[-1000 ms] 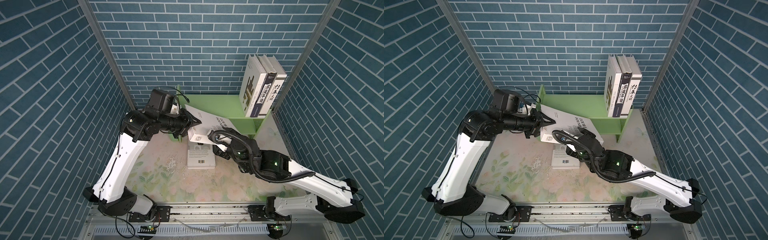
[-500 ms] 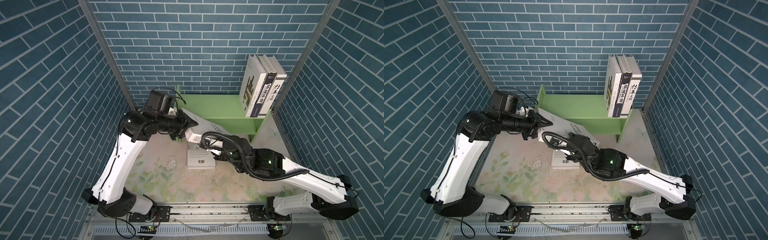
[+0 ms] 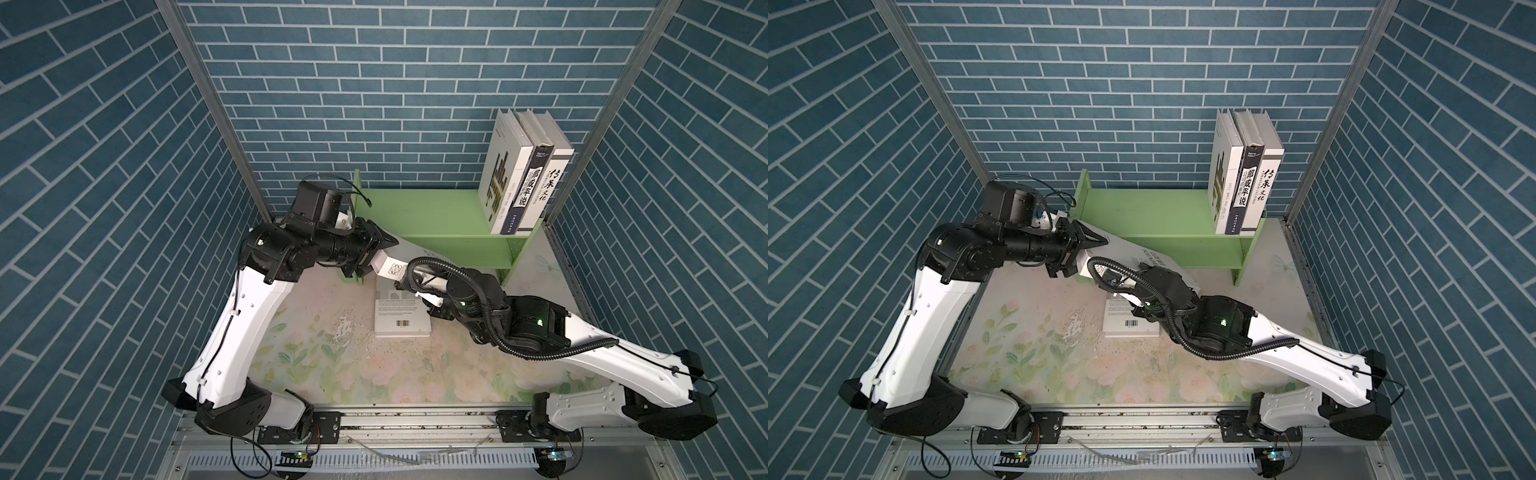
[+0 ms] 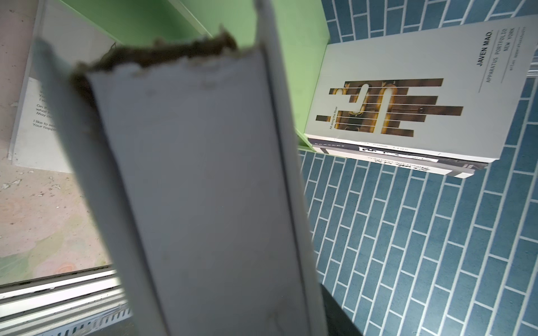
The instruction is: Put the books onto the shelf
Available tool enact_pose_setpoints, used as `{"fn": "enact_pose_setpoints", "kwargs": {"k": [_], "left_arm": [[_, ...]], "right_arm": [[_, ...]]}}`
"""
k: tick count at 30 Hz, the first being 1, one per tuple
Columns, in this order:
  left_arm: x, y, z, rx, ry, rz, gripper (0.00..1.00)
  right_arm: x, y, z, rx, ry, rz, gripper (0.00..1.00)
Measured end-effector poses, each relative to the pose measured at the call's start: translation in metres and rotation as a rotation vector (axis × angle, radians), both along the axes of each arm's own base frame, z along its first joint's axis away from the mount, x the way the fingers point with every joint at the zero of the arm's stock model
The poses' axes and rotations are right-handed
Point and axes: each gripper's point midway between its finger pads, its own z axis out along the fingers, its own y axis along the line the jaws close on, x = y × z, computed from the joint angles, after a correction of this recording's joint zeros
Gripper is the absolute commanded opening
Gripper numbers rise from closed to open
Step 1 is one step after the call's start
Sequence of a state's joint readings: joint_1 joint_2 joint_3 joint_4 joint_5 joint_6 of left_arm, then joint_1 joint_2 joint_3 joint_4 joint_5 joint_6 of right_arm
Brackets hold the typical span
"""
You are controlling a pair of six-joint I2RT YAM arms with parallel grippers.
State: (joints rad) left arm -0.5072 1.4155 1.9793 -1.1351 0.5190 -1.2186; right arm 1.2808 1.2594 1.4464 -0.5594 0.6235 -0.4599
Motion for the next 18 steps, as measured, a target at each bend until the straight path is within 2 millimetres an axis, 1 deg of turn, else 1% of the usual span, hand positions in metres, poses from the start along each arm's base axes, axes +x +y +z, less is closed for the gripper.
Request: {"fn": "enact_pose_setpoints", "kwargs": {"k": [6,11,15,18], "left_arm": [[0.001,0.004,0.013,-0.021,-0.071,0.002,0.67],[0.0,0.006,0.013,-0.031,-0.094,0.005,0.7],[0.002,0.008,0.015,-0.038,-0.111,0.014,0.75],[0.003,0.011,0.021,-0.043,-0.137,0.023,0.79]], "right_arm": [[0.001,0.002,0.004,0.048,0.013,-0.014,0.24],[0.001,0.002,0.004,0.049,0.014,-0.015,0.24],[0.002,0.003,0.002,0.048,0.017,-0.022,0.24],[0.004,0.003,0.001,0.053,0.018,-0.041,0.24]]}}
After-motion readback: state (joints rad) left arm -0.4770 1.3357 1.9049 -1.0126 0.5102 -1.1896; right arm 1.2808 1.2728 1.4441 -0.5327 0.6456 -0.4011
